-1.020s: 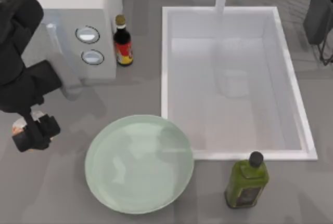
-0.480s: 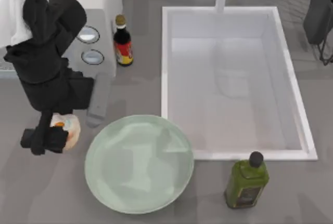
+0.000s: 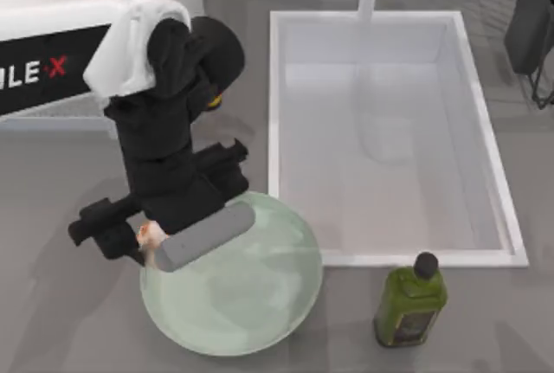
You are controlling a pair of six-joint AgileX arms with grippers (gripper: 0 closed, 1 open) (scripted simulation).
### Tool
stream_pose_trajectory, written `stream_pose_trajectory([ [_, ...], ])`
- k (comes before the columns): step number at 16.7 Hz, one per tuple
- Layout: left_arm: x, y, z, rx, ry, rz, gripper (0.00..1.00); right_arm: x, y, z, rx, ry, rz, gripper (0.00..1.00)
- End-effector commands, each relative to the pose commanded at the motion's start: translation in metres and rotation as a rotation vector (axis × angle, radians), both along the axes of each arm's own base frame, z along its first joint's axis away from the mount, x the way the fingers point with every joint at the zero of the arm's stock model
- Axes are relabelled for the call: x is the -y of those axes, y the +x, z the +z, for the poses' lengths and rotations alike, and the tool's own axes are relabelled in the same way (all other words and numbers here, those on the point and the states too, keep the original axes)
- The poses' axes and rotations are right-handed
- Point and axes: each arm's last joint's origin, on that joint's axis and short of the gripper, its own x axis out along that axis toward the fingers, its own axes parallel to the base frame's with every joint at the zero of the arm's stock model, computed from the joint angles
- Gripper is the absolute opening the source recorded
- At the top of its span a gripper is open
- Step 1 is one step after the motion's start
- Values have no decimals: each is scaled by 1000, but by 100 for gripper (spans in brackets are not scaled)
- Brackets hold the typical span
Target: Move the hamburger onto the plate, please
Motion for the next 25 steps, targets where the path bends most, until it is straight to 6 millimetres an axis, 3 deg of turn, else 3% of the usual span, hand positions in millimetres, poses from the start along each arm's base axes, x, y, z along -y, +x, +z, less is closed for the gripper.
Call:
stream_pose_trajectory([
  [4,29,-10,2,16,-43,-375,0,0,0,0,0,0,0,100],
  [8,43,-14,6,46,-70,-582,0,0,0,0,0,0,0,100],
  [15,43,-13,6,51,-74,-606,0,0,0,0,0,0,0,100],
  [22,46,-13,-35,57,-76,-610,0,0,0,0,0,0,0,100],
  [25,46,-13,-37,55,-75,-610,0,0,0,0,0,0,0,100],
])
